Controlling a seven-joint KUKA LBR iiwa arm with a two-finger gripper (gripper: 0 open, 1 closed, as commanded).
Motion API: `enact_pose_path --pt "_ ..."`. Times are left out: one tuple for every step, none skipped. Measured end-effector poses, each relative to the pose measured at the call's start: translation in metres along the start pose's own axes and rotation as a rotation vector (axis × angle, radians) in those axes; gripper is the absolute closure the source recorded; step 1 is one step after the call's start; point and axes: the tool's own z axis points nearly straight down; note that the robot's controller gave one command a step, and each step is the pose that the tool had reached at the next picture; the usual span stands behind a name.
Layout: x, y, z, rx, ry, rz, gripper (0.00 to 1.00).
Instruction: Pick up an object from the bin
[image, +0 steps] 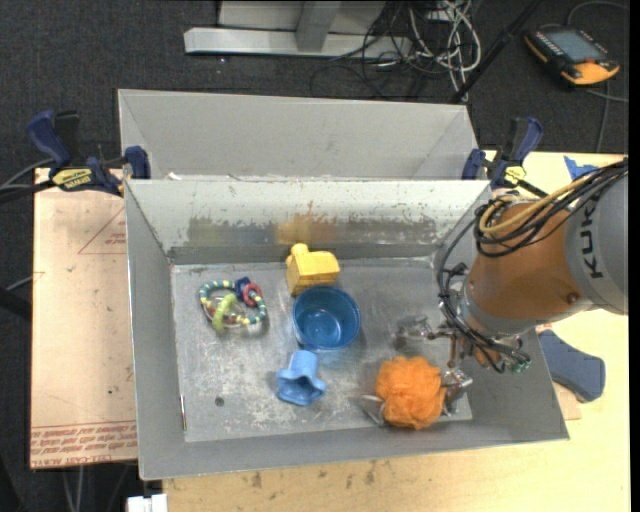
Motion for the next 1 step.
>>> enact_pose_path --pt "0.0056 0.0648 0.0026 0.004 -0.004 -0.151 1.00"
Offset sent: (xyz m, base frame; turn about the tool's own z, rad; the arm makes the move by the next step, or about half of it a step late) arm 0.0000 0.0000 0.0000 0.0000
